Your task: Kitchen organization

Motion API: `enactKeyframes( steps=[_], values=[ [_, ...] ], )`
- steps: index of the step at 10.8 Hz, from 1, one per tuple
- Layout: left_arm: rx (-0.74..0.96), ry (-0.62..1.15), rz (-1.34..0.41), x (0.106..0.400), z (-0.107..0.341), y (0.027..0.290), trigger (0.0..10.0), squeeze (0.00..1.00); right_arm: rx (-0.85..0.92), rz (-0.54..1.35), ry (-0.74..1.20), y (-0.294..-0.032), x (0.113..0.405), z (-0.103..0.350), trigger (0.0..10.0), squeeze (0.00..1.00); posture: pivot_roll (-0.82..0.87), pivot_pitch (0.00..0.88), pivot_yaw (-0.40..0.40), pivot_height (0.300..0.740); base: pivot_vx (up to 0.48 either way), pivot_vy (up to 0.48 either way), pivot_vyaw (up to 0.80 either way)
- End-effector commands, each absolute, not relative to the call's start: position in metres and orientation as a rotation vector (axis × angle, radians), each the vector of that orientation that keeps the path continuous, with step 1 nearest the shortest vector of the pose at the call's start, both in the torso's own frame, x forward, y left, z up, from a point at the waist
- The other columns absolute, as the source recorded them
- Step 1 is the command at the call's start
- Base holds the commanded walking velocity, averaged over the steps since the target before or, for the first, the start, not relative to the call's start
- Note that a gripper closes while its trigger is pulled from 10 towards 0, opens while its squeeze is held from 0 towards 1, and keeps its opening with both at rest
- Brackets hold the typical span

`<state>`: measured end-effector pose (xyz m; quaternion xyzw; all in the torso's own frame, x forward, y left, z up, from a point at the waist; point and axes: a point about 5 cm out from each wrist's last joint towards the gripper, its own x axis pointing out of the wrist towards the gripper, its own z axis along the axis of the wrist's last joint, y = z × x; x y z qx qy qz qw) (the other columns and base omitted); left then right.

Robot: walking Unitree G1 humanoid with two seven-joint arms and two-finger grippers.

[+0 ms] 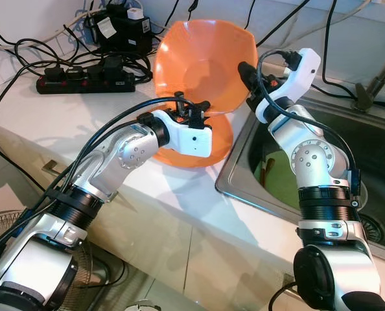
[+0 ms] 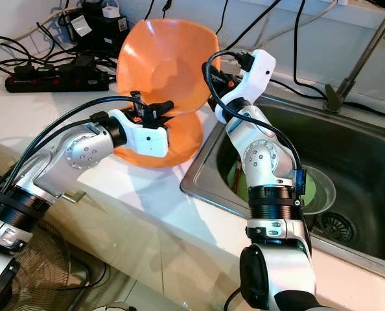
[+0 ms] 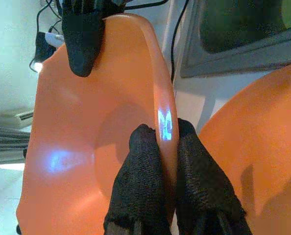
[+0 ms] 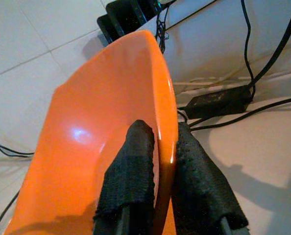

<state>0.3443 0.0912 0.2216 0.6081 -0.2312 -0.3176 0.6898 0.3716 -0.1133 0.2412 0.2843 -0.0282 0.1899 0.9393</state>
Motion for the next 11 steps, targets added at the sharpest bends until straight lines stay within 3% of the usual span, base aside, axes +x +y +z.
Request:
enactKeyframes(
  steps=[1, 5, 6, 11],
  values=[
    [1.355, -0.615, -0.648, 0.345, 0.246, 0.088, 10.0, 0.0, 0.548, 0.4, -0.016, -0.11, 0.371, 0.233, 0.0, 0.0, 0.17, 0.0, -0.071, 0.74, 0.0, 0.0, 0.0],
    [1.368, -0.621, -0.631, 0.346, 0.247, 0.089, 10.0, 0.0, 0.55, 0.402, -0.013, -0.11, 0.371, 0.233, 0.0, 0.0, 0.17, 0.0, -0.073, 0.74, 0.0, 0.0, 0.0],
    [1.355, -0.618, -0.637, 0.346, 0.247, 0.089, 10.0, 1.0, 0.553, 0.392, -0.012, -0.11, 0.372, 0.233, 0.0, 0.0, 0.17, 0.0, -0.072, 0.74, 0.0, 0.0, 0.0],
    [1.336, -0.625, -0.636, 0.345, 0.248, 0.088, 10.0, 1.0, 0.608, 0.254, -0.025, -0.124, 0.378, 0.23, 0.0, 0.0, 0.17, 0.0, -0.072, 0.74, 0.0, 0.0, 0.0]
  ],
)
